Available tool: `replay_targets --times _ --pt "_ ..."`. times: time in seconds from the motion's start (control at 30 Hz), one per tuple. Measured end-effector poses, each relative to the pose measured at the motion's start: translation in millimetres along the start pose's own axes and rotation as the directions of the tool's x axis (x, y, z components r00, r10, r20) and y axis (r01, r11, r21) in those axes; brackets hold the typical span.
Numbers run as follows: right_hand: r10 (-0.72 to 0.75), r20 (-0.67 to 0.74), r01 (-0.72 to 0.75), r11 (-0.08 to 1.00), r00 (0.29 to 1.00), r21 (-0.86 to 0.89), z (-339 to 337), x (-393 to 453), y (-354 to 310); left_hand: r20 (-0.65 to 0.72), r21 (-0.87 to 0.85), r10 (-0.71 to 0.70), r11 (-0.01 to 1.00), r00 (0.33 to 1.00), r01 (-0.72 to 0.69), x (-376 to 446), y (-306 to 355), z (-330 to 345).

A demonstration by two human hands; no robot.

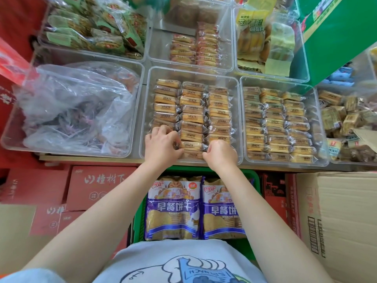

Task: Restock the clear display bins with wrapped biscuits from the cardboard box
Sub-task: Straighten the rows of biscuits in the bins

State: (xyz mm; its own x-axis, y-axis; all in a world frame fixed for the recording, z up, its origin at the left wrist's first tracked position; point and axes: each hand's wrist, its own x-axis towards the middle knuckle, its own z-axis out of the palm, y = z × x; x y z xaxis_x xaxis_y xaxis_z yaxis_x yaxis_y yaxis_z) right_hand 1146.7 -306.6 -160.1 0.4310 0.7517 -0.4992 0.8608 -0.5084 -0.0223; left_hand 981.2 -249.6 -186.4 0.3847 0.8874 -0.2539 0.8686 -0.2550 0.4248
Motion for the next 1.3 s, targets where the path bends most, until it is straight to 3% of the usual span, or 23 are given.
replay_targets --times 0.2,0.33,0.5,0.67,1.3 --pt "-0.007 -0.022 0.007 1.0 1.0 -0.005 -3.0 -1.6 0.4 0.011 0.02 -0.027 0.999 1.0 0.027 0.6 4.3 0.3" --pt "-0.077 -0.172 0.118 0.962 0.982 0.244 -4.0 -3.9 3.5 0.003 -0.033 -0.01 0.999 1.0 0.01 0.2 -2.2 1.9" --pt "-0.109 -0.078 0.126 0.956 0.991 0.264 -0.6 3.5 -1.7 0.055 -0.019 -0.017 1.0 0.998 0.018 1.8 -1.7 -1.2" --pt "-0.054 -0.098 0.087 0.925 0.994 0.369 4.8 7.4 -2.9 0.054 -0.027 -0.02 0.999 0.998 0.021 1.8 -2.2 -1.0" --pt "-0.105 -0.117 0.136 0.944 0.988 0.3 -1.4 12.9 2.2 0.027 -0.014 -0.006 1.0 1.0 0.006 0.8 -1.3 0.7"
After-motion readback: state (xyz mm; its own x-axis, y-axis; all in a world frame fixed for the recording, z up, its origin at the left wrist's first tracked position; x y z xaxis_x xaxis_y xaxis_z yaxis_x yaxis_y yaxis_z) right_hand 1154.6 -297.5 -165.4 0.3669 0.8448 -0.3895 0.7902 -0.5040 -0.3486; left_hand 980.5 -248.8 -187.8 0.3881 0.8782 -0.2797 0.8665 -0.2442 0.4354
